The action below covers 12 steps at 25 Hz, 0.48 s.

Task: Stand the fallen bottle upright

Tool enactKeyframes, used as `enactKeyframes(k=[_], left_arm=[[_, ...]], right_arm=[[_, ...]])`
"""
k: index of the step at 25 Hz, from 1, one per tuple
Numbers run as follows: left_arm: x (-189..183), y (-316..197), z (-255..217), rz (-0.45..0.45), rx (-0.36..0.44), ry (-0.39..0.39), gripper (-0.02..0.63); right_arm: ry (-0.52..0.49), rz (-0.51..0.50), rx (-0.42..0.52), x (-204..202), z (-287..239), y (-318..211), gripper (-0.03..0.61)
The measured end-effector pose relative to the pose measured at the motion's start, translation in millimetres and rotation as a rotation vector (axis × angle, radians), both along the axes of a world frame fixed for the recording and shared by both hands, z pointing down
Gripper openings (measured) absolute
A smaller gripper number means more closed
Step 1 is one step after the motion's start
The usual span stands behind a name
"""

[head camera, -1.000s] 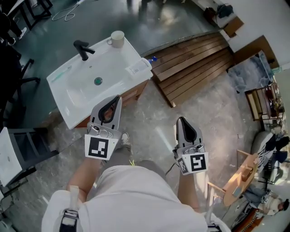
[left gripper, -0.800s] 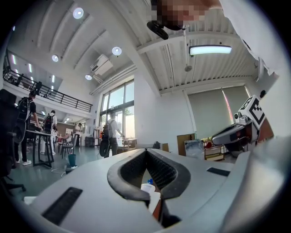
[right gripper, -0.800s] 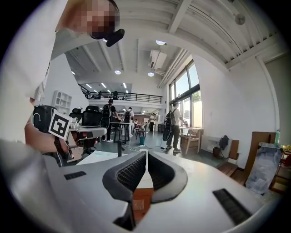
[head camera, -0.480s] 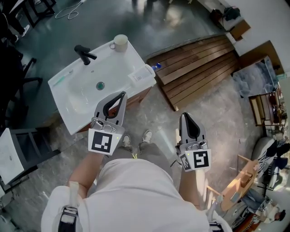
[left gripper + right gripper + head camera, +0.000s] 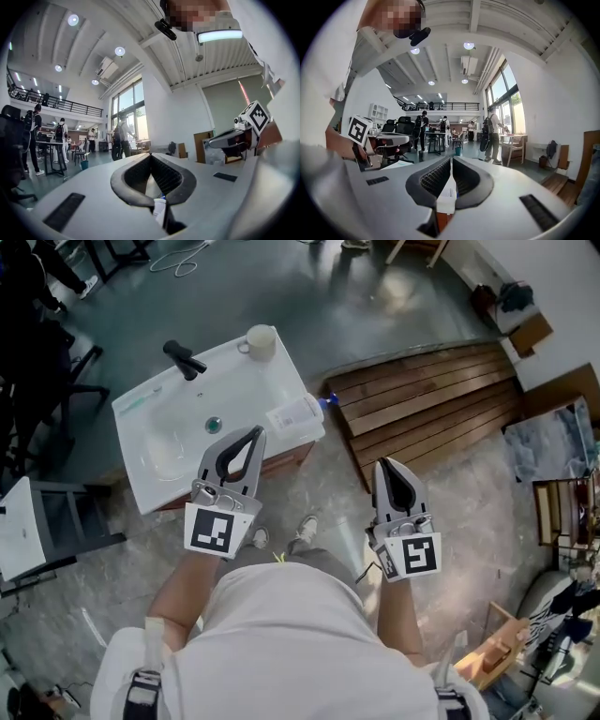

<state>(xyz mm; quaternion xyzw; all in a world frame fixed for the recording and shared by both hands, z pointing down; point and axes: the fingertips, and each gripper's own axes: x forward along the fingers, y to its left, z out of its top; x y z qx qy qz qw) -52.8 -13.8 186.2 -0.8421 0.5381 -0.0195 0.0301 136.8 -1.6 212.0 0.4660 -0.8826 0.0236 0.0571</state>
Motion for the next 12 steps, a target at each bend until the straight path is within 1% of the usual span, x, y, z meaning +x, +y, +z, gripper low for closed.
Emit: enactKeyframes(k=[5, 12], left_arm=[[-0.5, -19.8, 19.6, -0.074, -0.034, -0.014, 0.015], [-1.0, -43.6, 57.8, -0.081, -0.113, -0.043, 0.017]], right_arm=[[-0.004, -0.075, -0.038, -0.8, 22.0, -27.9, 0.041], [0.010, -0.133, -0.115, -9.3, 65.4, -50.7, 0.041]])
